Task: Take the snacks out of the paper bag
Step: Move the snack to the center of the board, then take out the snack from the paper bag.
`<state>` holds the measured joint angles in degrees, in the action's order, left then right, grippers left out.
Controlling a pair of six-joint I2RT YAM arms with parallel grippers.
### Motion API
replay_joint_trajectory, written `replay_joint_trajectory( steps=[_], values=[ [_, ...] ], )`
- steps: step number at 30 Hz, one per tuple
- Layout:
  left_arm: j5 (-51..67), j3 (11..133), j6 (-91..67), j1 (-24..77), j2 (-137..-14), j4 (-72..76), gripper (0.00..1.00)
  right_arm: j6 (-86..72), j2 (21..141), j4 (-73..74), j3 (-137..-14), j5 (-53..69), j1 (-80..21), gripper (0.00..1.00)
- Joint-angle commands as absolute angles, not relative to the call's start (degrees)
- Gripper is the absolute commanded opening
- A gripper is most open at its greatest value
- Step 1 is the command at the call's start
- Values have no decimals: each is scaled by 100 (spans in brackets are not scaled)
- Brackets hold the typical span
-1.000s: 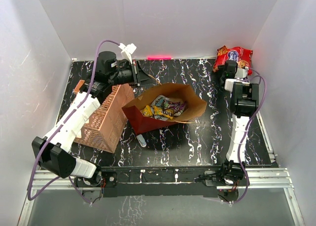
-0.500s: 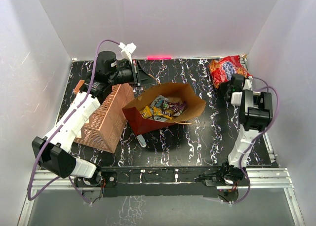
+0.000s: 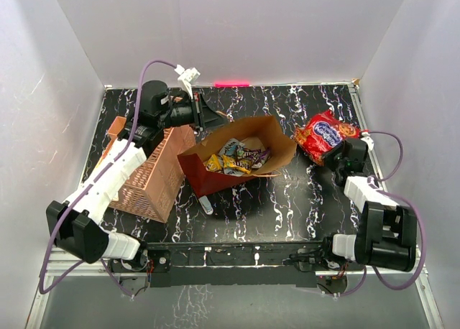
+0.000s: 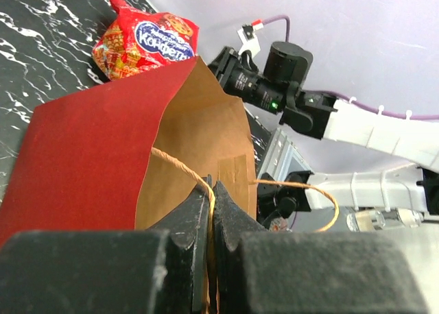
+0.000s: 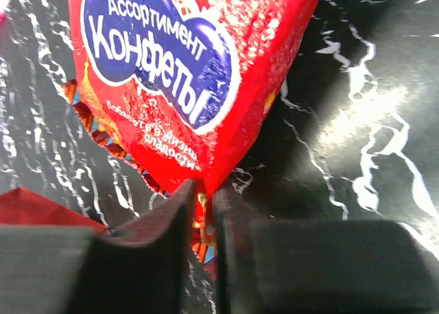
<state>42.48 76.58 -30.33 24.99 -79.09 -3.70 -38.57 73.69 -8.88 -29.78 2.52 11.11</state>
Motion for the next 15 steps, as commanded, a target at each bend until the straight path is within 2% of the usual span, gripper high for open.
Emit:
replay_joint_trajectory(
  steps=[1,2,3,5,7,10,15],
  values=[
    [4806,7132,-3138,2539,-7381,896,0,-2882,6942,-139,-3252,-18,1232,31],
    [4857,6988,-3199,2544,-7338,1141,0,-2737,6888,221,-3423,9,1257,45],
    [4888,6859,-3251,2548,-7305,1347,0,-2573,6829,660,-3646,59,1277,54],
    [4895,6711,-3290,2580,-7272,1512,0,-2297,6559,1495,-4066,161,1307,63],
    [4892,6649,-3304,2647,-7254,1537,0,-2102,6077,1854,-4260,291,1310,77],
    [4701,6717,-3355,2893,-7231,1415,0,-1897,5236,2051,-4444,944,1308,86],
    [4050,7013,-3239,3453,-7231,848,0,-1741,5090,2081,-5088,3016,1301,86]
  ],
)
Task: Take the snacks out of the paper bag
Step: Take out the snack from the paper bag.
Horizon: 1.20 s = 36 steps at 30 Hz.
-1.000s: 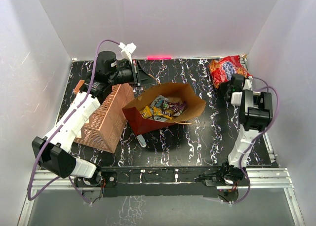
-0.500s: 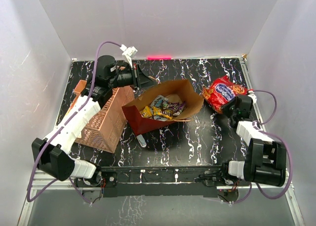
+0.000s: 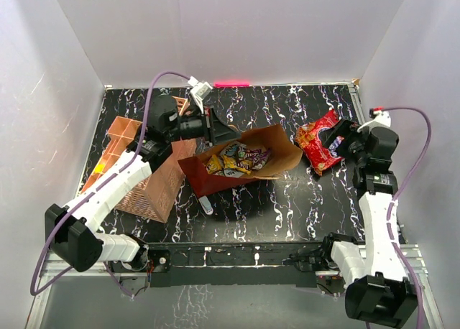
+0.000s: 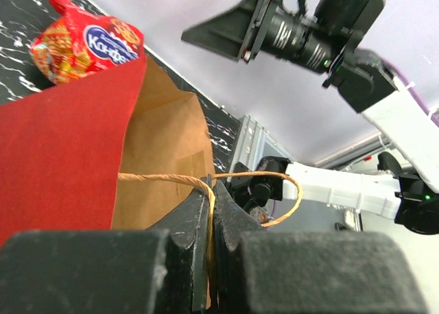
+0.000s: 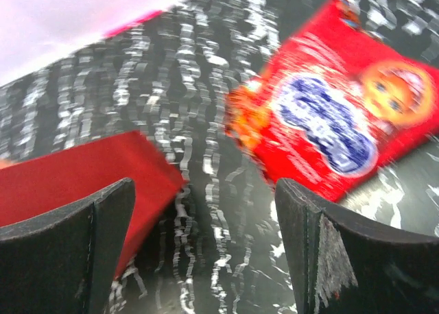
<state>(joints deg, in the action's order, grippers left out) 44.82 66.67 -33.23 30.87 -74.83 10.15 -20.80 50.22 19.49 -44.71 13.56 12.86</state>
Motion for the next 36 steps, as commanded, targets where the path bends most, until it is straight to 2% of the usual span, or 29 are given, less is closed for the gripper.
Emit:
replay_joint_trajectory(
  steps=[1,4,10,13,17,20,21,25,31,36],
  values=[
    [3950,7080,-3247,3509,-7245,723,0,-1677,5204,2192,-5329,3426,1289,85],
    [3725,7199,-3438,3567,-7260,505,0,-1419,5464,2750,-6084,3879,901,81],
    [3486,7277,-3822,3614,-7299,505,0,-635,5354,3421,-7103,3277,-993,77],
    [3468,7312,-3937,3650,-7350,499,0,-199,5293,3669,-7173,3641,-1437,68],
    [3405,7325,-3990,3708,-7348,471,0,-13,5116,3582,-7025,3785,-2092,64],
    [3388,7365,-4064,3709,-7362,495,0,30,5251,3663,-6975,3699,-2342,49],
    [3391,7379,-4094,3709,-7362,523,0,18,5300,3642,-6907,3655,-2437,47],
    [3406,7403,-4274,3718,-7383,698,0,-476,5369,3098,-6411,2832,-3231,47],
    [3622,7095,-4786,3731,-7383,1512,0,-1205,5948,2824,-5940,254,-5273,45],
    [3556,7029,-4714,3744,-7315,1489,0,-1604,6174,2301,-5448,-401,-6116,41]
  ],
)
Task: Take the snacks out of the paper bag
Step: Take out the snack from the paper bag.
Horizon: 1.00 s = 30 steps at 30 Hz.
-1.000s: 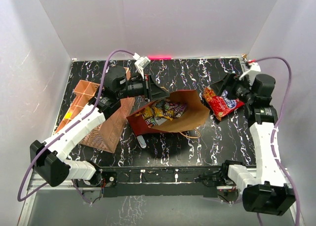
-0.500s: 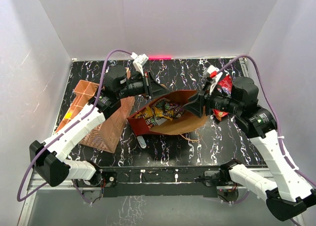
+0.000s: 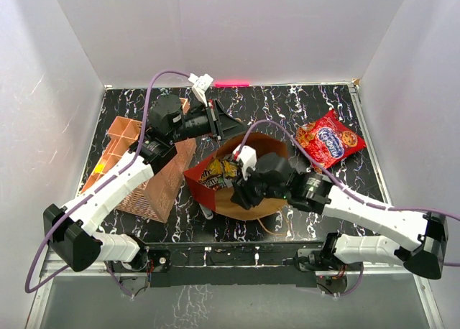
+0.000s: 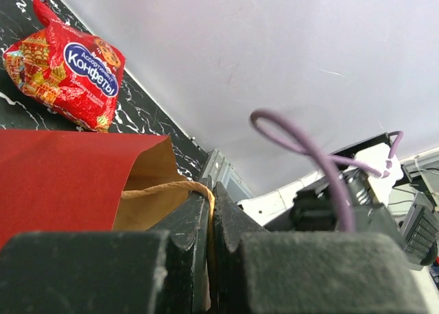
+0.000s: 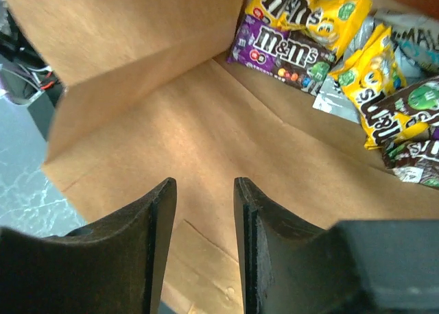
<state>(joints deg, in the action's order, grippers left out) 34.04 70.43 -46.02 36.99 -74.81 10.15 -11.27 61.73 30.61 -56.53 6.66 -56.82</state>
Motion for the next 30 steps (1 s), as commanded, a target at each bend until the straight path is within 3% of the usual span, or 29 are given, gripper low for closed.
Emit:
replay_joint_trajectory(
  steps=[1,10,15,26,30],
  values=[
    [3567,6983,-4712,3745,-7288,1539,0,-1718,6208,2187,-5324,-486,-6251,40],
    [3868,6591,-4781,3754,-7185,2140,0,-1972,6563,637,-4542,-64,-7091,41],
    [4052,6428,-4749,3768,-7080,2369,0,-1565,5894,619,-4214,-740,-7093,44],
    [4199,5877,-4632,3925,-6713,2887,0,1600,4762,1447,-4077,-1995,-7094,51],
    [4072,5727,-4714,4034,-6603,3081,0,2618,4689,1284,-3801,-2427,-7093,45]
  ],
)
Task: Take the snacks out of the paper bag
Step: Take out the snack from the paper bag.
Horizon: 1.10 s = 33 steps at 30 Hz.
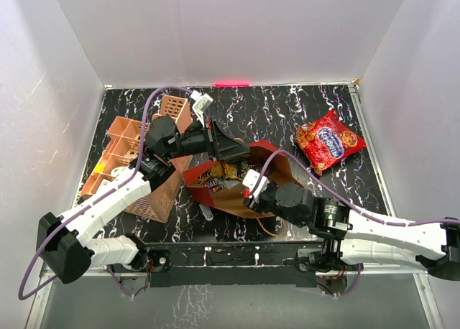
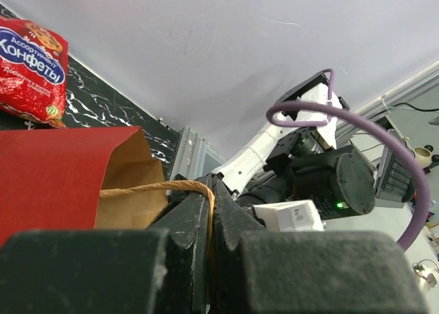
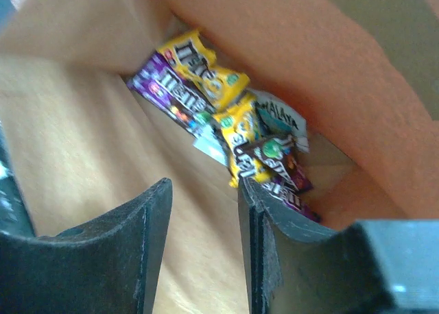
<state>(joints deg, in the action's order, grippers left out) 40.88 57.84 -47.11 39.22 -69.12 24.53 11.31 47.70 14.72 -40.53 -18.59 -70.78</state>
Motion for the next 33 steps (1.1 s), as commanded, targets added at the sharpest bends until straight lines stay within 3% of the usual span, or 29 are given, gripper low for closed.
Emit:
replay_joint_trajectory(
  steps=[1,9,12,20,33],
  values=[
    [4054,5727,-4753,4068,-6600,3151,0,2892,4703,1229,-3752,-2369,-7093,45],
    [3950,6123,-4618,4276,-6768,3028,0,4159,5527,228,-3514,-2497,-6954,42],
    [3902,6169,-4503,4297,-6751,2968,0,4505,5688,-124,-3519,-1989,-6459,42],
    [3864,6135,-4444,4307,-6680,2968,0,4951,6197,-698,-3563,-951,-5554,45],
    [3747,6179,-4329,4307,-6587,2814,0,5192,7188,-1081,-3811,-946,-5257,52]
  ],
)
